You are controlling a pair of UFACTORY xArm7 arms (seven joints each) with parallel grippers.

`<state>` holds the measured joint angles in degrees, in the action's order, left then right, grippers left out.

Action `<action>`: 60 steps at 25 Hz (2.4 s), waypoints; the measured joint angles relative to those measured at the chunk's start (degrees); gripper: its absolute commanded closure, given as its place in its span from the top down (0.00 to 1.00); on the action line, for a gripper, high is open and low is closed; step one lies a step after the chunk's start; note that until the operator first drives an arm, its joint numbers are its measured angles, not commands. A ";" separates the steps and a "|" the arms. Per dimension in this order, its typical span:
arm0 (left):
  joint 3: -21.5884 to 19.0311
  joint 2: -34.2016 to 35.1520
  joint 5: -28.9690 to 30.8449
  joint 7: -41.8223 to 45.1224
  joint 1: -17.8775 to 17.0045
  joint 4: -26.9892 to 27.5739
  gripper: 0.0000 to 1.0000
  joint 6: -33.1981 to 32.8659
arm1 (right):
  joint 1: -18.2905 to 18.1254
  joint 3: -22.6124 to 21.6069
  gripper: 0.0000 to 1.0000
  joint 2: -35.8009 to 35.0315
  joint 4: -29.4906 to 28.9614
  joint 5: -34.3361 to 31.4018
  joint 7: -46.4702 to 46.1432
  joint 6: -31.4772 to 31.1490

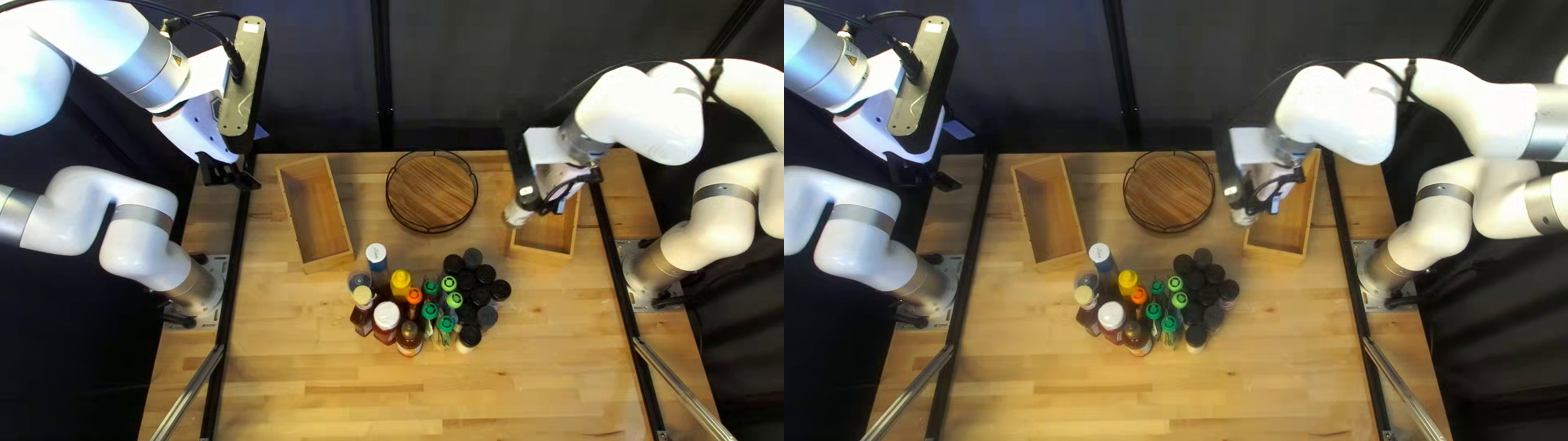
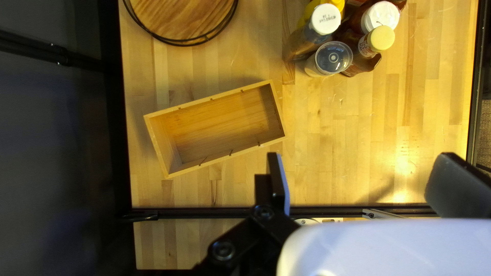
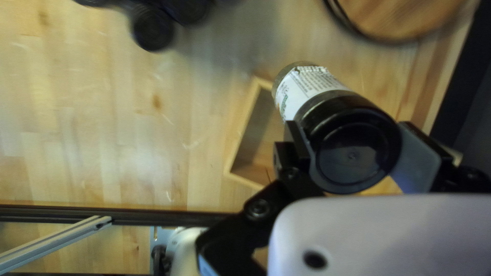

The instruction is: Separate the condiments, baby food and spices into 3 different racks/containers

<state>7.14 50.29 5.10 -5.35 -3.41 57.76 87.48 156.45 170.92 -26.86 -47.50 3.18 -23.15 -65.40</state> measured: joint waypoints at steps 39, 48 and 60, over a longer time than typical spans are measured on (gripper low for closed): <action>0.00 0.00 0.00 0.00 0.00 0.00 1.00 0.00 | -8.86 -2.30 0.00 -12.96 12.15 0.93 3.31 -2.57; 0.00 0.00 0.00 0.00 0.00 0.00 1.00 0.00 | -8.56 -3.22 0.00 -13.89 12.39 -0.35 3.13 -3.30; 0.00 0.00 0.00 0.00 0.00 0.00 1.00 0.00 | -15.37 3.47 0.00 -9.53 19.27 -6.54 -1.63 8.41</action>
<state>7.14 50.29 5.10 -5.35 -3.41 57.76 87.48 141.07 174.39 -36.39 -28.23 -3.36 -24.78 -56.99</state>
